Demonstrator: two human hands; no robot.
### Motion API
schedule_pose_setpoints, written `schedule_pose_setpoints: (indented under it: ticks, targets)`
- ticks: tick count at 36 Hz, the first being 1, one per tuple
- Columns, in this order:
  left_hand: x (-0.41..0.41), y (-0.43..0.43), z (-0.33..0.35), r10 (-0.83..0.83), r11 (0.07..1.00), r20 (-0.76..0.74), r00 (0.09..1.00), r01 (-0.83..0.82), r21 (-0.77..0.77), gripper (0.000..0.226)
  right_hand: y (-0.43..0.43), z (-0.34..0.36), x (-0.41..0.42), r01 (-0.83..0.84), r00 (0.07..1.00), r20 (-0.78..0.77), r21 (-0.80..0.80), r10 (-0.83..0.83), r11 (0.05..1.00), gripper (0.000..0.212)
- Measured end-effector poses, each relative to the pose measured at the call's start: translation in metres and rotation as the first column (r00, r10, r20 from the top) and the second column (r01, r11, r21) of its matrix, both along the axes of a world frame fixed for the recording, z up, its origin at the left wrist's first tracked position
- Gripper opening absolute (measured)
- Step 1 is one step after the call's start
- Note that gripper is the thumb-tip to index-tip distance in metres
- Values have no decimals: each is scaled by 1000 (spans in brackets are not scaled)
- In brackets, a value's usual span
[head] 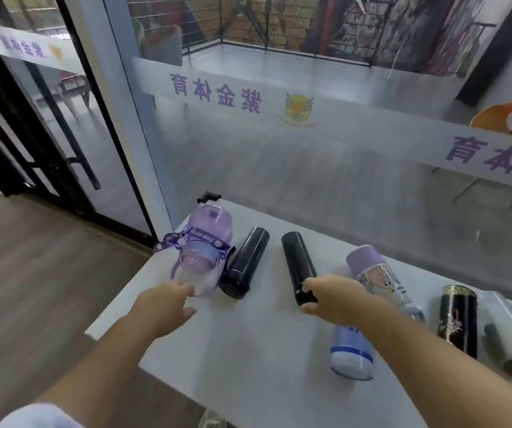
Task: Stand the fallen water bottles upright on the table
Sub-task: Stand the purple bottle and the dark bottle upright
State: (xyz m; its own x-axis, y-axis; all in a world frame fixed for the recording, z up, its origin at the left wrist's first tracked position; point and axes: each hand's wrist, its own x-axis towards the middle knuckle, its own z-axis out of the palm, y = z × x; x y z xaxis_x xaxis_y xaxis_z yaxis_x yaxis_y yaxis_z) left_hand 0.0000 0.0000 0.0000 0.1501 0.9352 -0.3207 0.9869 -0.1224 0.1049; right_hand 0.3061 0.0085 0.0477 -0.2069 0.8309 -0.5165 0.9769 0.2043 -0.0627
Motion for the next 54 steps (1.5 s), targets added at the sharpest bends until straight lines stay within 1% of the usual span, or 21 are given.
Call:
schedule_pose_setpoints:
  ticks: [3, 6, 8, 10, 12, 14, 16, 18, 22, 25, 29, 30, 33, 35, 38, 41, 45, 47, 49, 51, 54]
  targets:
    - [-12, 23, -11, -86, 991, -5, 996, 86, 99, 37, 12, -5, -13, -6, 1000, -8, 41, 7, 999, 47]
    - [-25, 47, -23, -174, 973, 9, 985, 171, 157, 44, 20, -13, -26, 16, 1000, 3, 49, -16, 999, 46]
    - [-35, 65, -34, -247, 950, 13, 969, 240, 198, 60, 27, -22, -34, 33, 999, -19, 62, -31, 998, 47]
    - [-40, 80, -44, -290, 927, -33, 956, 290, 239, 78, 32, -27, -44, 44, 999, -29, 72, -42, 996, 46]
    - [-41, 91, -52, -325, 889, -92, 941, 338, 309, 87, 37, -34, -54, 54, 998, -42, 86, -51, 995, 45]
    - [-38, 100, -60, -366, 870, -114, 924, 383, 311, 91, 41, -40, -64, 62, 997, -48, 103, -57, 993, 44]
    - [-37, 107, -67, -384, 864, -123, 915, 403, 302, 91, 45, -46, -73, 59, 997, -67, 127, -50, 990, 44]
    - [-35, 111, -73, -371, 877, -117, 921, 389, 280, 92, 49, -52, -81, 52, 996, -82, 153, -40, 987, 43]
    - [-32, 115, -84, -331, 907, -49, 942, 332, 258, 88, 56, -66, -95, -3, 993, -116, 202, 27, 979, 48]
    - [-30, 119, -90, -311, 914, -34, 950, 309, 261, 83, 62, -75, -103, -67, 990, -110, 220, 93, 973, 60]
    - [-31, 127, -101, -306, 919, -25, 952, 302, 252, 78, 73, -92, -111, -147, 977, -120, 214, 175, 966, 86]
    - [-32, 129, -103, -305, 920, -20, 952, 300, 253, 78, 75, -95, -113, -168, 975, -108, 213, 194, 962, 89]
    - [-33, 133, -108, -293, 918, 11, 956, 279, 281, 78, 78, -99, -118, -222, 966, -93, 166, 240, 961, 82]
    - [-33, 133, -111, -297, 914, 11, 955, 281, 293, 75, 79, -98, -120, -225, 969, -64, 163, 238, 961, 79]
    - [-33, 135, -113, -262, 909, 33, 964, 236, 343, 68, 77, -103, -127, -173, 980, -67, 167, 186, 971, 80]
    - [-33, 137, -110, -226, 896, 70, 972, 179, 406, 58, 75, -118, -133, -52, 992, -101, 266, 82, 962, 92]
    - [-32, 137, -108, -213, 889, 110, 971, 146, 433, 58, 76, -133, -136, 119, 982, -183, 360, -55, 925, 85]
    - [-34, 137, -105, -235, 882, 111, 966, 164, 442, 59, 75, -135, -137, 216, 959, -253, 358, -128, 908, 77]
    - [-36, 138, -101, -259, 873, 111, 959, 184, 452, 58, 74, -137, -136, 300, 924, -322, 281, -205, 912, 60]
    - [-39, 139, -95, -280, 865, 108, 954, 202, 459, 58, 73, -136, -133, 354, 901, -346, 234, -263, 905, 46]
    - [-43, 144, -81, -314, 847, 118, 942, 222, 484, 59, 72, -134, -130, 411, 876, -356, 199, -325, 890, 32]
